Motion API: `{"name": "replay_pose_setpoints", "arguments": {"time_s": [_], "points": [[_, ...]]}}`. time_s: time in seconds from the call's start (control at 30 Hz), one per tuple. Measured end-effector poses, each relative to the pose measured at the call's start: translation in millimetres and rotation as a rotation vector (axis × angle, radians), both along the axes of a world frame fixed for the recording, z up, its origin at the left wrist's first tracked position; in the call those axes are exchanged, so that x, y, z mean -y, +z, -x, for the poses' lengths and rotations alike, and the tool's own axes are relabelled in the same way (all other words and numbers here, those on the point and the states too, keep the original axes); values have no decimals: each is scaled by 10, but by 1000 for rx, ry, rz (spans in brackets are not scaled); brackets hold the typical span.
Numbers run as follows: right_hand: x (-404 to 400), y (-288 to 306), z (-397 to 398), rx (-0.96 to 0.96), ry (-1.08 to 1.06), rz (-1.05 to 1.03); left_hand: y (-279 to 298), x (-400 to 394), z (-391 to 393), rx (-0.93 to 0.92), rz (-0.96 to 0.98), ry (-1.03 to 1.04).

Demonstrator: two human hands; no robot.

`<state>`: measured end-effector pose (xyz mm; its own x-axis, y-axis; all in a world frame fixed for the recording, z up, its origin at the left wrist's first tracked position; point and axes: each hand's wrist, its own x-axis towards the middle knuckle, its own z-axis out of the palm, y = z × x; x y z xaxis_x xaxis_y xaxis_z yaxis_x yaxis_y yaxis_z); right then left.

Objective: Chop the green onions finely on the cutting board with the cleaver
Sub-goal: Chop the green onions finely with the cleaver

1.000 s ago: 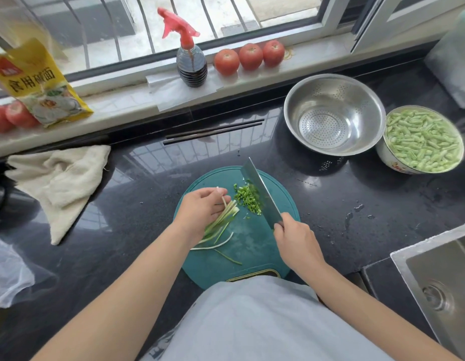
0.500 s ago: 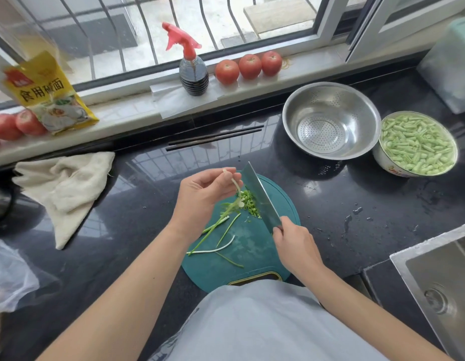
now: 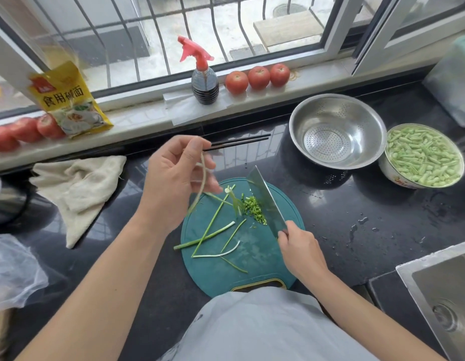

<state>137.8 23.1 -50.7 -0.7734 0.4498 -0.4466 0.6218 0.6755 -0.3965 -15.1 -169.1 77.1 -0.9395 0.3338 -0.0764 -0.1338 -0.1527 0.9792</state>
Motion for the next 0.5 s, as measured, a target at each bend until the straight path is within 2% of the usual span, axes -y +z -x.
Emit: {"name": "replay_pose_setpoints", "arguments": {"time_s": [0.1,0.23,0.27,0.37,0.5], "points": [[-8,7,-25,2,-3,-6,-176,219,15,51,183,5],[-8,3,-88,29,-10,-17,-926,483,-202,166,817,-46],[-3,4,-111,30,-10,-17,-1117,507,-314,227,872,-29],[0,4,-183,40,-13,-16,-1450,423,-535,460,651,152],[-28,26,-229,70,-12,-29,-1616,198,-140,533,541,347]]}}
